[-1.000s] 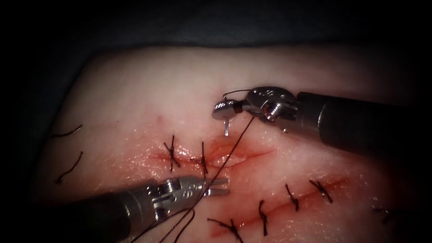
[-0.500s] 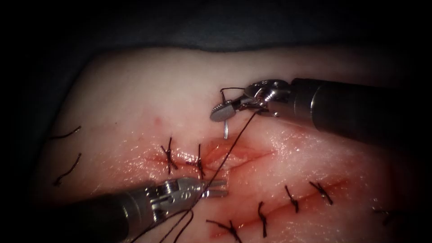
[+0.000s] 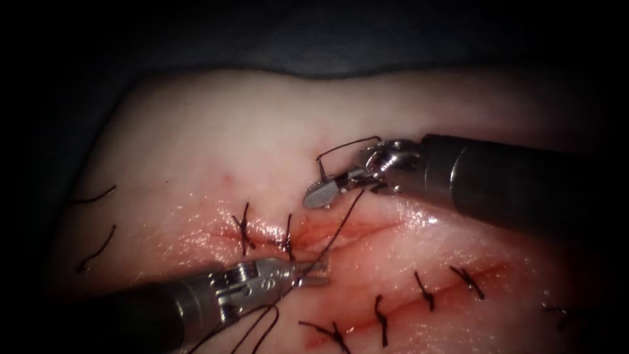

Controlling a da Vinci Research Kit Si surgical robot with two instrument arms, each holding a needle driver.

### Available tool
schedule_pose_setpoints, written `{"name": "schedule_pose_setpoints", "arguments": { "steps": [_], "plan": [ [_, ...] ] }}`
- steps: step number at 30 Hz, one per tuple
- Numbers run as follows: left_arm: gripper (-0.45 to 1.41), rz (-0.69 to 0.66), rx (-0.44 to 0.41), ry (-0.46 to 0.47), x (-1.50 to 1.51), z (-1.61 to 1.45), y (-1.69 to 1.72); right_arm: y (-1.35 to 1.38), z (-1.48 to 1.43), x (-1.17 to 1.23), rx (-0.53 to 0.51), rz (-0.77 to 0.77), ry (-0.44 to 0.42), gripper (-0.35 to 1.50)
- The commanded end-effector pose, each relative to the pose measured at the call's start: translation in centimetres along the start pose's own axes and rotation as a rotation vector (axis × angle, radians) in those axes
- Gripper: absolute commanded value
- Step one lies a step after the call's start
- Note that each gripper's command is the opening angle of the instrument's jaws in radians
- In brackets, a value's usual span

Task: Wound Closure
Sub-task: Place needle into tissue above incision with right holder

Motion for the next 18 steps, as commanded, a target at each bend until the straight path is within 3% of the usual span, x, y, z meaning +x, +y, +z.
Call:
{"name": "schedule_pose_setpoints", "arguments": {
  "steps": [1, 8, 13, 14, 16, 18],
  "plan": [
    [-0.06, 0.001, 0.002, 0.002, 0.04, 0.07, -0.04, 0.0, 0.11, 0.07, -0.005, -0.004, 0.006, -0.35],
    [-0.05, 0.005, 0.001, -0.002, 0.0, -0.09, 0.03, 0.05, 0.08, 0.08, -0.013, 0.022, 0.051, -0.35],
    [-0.06, -0.011, 0.064, -0.011, 0.08, -0.48, 0.27, 0.0, 0.1, 0.08, 0.03, 0.055, 0.122, -0.35],
    [-0.06, -0.003, 0.074, -0.01, 0.12, -0.53, 0.32, -0.02, 0.1, 0.09, 0.07, 0.052, 0.158, 0.42],
    [-0.06, 0.004, 0.082, -0.013, 0.17, -0.57, 0.37, -0.03, 0.1, 0.1, 0.095, 0.05, 0.179, 1.06],
    [-0.06, 0.016, 0.094, -0.01, 0.22, -0.61, 0.41, -0.03, 0.09, 0.13, 0.101, -0.024, 0.205, 1.16]
  ]
}}
